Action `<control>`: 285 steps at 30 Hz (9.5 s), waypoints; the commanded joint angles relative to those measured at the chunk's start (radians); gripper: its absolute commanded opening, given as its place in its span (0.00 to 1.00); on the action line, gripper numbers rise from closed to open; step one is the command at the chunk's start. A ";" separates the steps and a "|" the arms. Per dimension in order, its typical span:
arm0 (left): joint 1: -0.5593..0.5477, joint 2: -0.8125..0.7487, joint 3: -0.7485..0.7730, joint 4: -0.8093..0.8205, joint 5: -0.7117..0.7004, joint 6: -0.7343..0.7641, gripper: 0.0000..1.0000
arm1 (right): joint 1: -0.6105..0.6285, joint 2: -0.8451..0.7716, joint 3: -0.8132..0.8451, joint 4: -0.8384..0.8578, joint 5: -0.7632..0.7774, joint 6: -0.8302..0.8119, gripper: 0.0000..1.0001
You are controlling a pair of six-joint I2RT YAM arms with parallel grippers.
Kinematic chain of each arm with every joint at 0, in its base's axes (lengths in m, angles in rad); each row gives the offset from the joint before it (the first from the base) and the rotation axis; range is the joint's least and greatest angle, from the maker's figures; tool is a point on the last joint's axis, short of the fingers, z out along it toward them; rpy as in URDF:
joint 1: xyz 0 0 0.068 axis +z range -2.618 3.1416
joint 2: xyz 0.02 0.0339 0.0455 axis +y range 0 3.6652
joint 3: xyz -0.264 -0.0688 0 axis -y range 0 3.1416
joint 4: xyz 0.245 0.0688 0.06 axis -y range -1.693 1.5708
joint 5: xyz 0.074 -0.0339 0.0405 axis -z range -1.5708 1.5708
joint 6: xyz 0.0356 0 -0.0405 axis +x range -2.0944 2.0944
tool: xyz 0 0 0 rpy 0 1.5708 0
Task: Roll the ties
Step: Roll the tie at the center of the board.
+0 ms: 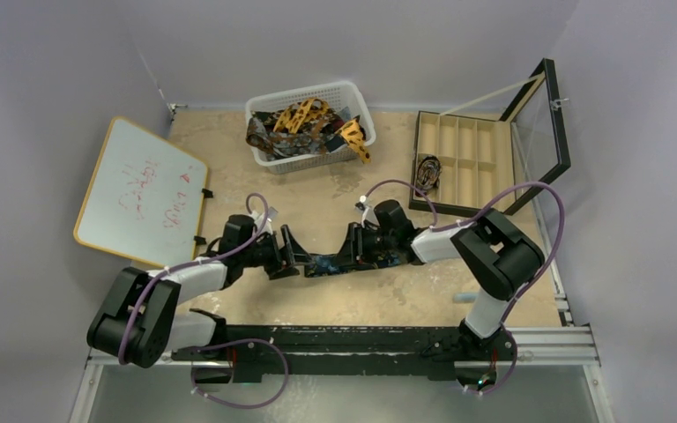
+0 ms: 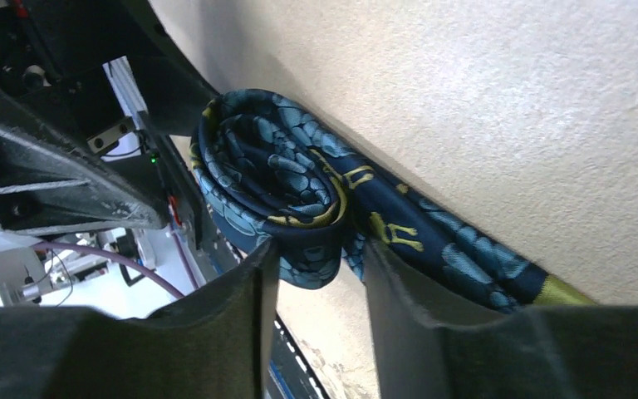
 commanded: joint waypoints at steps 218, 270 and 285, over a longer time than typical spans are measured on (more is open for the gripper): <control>-0.141 -0.096 0.337 -0.525 -0.564 0.082 0.01 | 0.087 0.097 0.311 -0.252 0.239 -0.057 0.09; -0.559 0.356 0.857 -0.713 -0.852 0.102 0.66 | -0.101 -0.330 -0.010 -0.256 0.406 0.059 0.40; -0.261 -0.167 0.568 -0.654 -0.665 0.113 0.78 | -0.018 -0.362 0.044 0.094 0.204 -0.655 0.99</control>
